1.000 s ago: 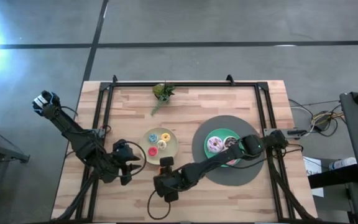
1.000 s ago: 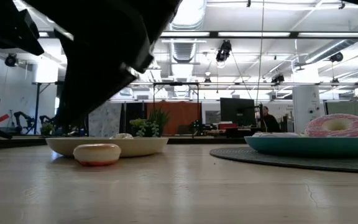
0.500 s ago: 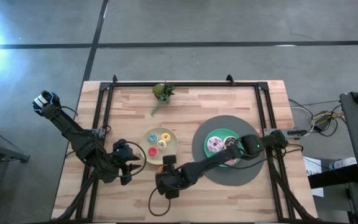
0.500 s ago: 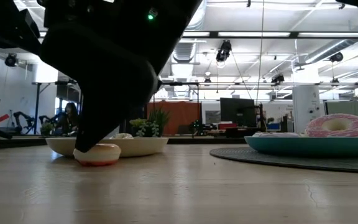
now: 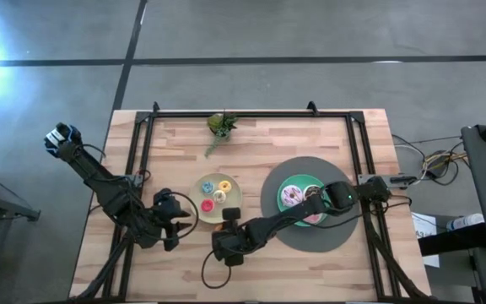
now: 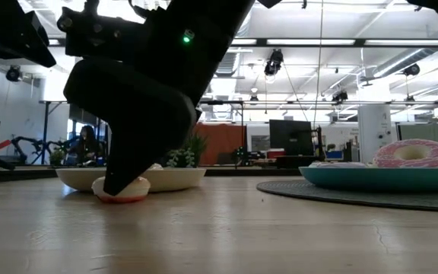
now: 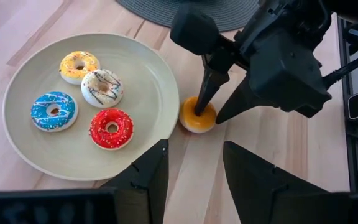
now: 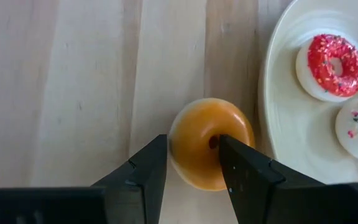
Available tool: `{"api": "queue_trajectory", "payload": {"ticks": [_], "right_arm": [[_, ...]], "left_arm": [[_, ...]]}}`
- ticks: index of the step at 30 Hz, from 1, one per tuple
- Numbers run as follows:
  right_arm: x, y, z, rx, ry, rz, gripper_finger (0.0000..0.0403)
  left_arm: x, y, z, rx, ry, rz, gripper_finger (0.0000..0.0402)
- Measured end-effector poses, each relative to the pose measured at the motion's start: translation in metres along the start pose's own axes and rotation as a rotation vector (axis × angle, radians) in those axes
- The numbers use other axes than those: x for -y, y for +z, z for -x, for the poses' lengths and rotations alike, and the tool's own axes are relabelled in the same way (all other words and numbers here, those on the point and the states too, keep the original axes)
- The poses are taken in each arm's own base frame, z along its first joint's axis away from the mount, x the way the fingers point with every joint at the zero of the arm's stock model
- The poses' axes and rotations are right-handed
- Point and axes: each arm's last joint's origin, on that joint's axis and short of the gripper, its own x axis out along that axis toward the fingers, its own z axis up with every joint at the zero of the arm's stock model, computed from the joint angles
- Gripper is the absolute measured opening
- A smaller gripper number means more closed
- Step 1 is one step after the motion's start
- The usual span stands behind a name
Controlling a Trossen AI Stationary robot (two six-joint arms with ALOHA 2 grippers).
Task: Pick & Place donuts
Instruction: Put the small orange donut on the white plate
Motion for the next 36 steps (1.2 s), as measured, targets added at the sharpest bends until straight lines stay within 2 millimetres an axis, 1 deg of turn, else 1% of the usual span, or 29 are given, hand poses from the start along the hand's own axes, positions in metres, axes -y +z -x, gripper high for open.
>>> {"api": "queue_trajectory", "payload": {"ticks": [7,10,13,16,21,24,27,28,32,36], "right_arm": [[0.0,-0.001,-0.001,-0.003,0.005,-0.021,0.0136],[-0.001,-0.004,-0.003,-0.022,0.055,-0.057,0.0128],[0.004,-0.004,-0.006,-0.051,0.115,-0.237,0.0106],[0.008,-0.003,-0.007,-0.074,0.145,-0.435,0.0074],[0.008,0.007,-0.002,-0.045,0.184,-0.695,0.002],[0.007,0.02,0.014,0.037,0.229,-0.815,0.0013],[0.013,0.033,0.04,0.135,0.245,-0.937,0.0013],[0.016,0.037,0.049,0.163,0.242,-0.98,0.0013],[0.031,0.041,0.069,0.251,0.174,-1.173,0.0013],[0.053,0.041,0.098,0.38,0.095,-1.342,0.0013]], "left_arm": [[0.0,0.0,0.0,0.004,0.003,0.0,0.0126],[0.0,0.0,0.0,0.004,0.004,0.0,0.0126],[0.0,0.0,0.0,0.004,0.005,-0.001,0.0126],[0.0,0.0,0.0,0.004,0.005,-0.001,0.0126],[0.0,0.0,0.0,0.003,0.006,-0.002,0.0126],[0.0,0.0,0.0,0.003,0.007,0.0,0.0126],[0.001,0.0,0.001,0.038,0.019,-0.017,0.0126],[0.002,0.001,0.003,0.068,0.024,-0.036,0.0126],[0.011,0.005,0.019,0.241,0.072,-0.112,0.0126],[0.018,0.007,0.035,0.416,0.145,-0.192,0.0126]]}}
